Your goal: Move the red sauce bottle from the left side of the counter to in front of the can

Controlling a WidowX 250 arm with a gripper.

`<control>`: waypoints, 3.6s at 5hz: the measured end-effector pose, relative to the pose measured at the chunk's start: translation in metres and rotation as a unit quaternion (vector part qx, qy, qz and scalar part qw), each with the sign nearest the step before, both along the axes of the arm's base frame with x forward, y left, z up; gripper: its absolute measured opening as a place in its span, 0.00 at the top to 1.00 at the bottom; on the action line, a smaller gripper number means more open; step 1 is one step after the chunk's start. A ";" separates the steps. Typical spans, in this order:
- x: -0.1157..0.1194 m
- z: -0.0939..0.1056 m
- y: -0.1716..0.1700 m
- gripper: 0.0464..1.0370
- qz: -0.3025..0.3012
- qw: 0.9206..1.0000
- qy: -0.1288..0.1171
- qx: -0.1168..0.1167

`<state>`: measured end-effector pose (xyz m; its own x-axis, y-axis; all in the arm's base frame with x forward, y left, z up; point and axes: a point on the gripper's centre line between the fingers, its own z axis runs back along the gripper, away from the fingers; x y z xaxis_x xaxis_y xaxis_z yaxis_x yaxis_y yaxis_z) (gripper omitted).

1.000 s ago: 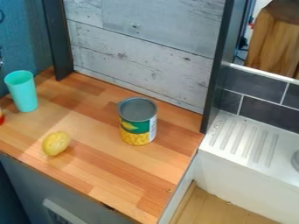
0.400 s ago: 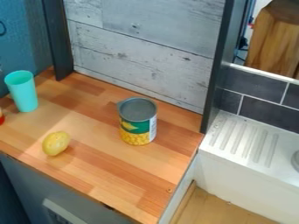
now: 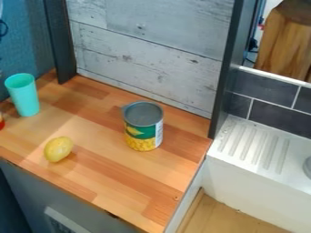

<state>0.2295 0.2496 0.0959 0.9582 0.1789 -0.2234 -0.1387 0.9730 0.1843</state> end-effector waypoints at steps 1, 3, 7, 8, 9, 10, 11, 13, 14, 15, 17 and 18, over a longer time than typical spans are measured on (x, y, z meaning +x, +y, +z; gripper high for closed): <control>0.006 0.003 0.002 0.33 -0.020 1.000 -0.015 -0.004; 0.005 0.001 0.006 0.70 -0.023 0.999 -0.024 -0.012; 0.006 0.046 -0.110 0.71 -0.077 0.990 -0.076 -0.094; 0.020 0.044 -0.158 0.71 -0.131 0.983 -0.082 -0.095; 0.019 0.026 -0.209 0.71 -0.176 0.978 -0.062 -0.091; 0.011 0.009 -0.254 0.71 -0.208 0.972 -0.050 -0.097; 0.013 0.008 -0.266 0.71 -0.213 0.971 -0.058 -0.086; 0.015 -0.004 -0.260 0.71 -0.213 0.974 -0.048 -0.066; 0.019 -0.004 -0.260 0.71 -0.214 0.974 -0.038 -0.066; 0.022 -0.007 -0.256 0.66 -0.206 0.976 -0.024 -0.068; 0.019 -0.009 -0.250 0.07 -0.179 0.980 -0.015 -0.089; 0.012 0.023 -0.246 0.03 -0.179 0.974 -0.082 -0.113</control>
<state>0.2415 0.0039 0.1189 0.9761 -0.2096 -0.0572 0.2077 0.9775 -0.0367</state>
